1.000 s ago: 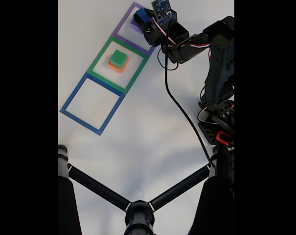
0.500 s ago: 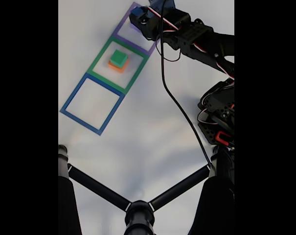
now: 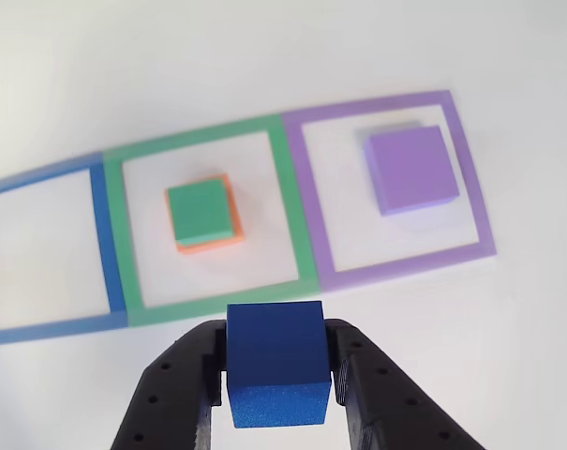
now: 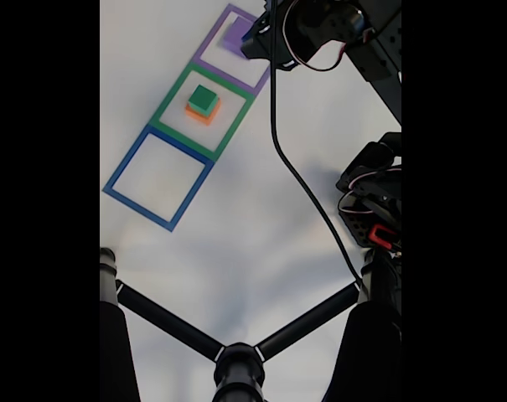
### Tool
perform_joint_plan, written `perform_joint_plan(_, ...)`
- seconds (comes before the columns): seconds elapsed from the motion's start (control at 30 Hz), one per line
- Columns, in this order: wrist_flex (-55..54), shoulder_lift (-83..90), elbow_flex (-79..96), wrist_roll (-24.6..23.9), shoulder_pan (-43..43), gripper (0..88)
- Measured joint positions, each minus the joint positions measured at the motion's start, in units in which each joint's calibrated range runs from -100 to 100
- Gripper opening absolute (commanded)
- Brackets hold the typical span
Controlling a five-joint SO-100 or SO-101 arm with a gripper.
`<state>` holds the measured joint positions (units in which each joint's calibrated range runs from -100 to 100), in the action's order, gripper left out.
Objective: Tower of hanoi
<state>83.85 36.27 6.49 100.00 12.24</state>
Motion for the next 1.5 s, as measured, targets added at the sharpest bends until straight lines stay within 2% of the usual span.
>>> perform_joint_plan(0.2, 9.2, 1.9, -7.1, -0.6, -4.1, 1.8)
perform_joint_plan(0.37, 8.9, 2.9, -6.0, -0.6, -6.1, 2.6)
perform_joint_plan(0.47, 4.6, 4.5, -0.2, -0.6, -6.6, 2.5)
perform_joint_plan(0.73, -22.1, 9.1, 27.9, 0.0, -6.8, 1.9)
perform_joint_plan(1.0, -57.0, 9.5, 55.0, 0.0, -7.6, 1.9)
perform_joint_plan(1.27, -81.4, 0.8, 64.5, -0.6, -9.5, 1.9)
perform_joint_plan(1.5, -95.6, -9.7, 65.0, -0.6, -10.5, 2.1)
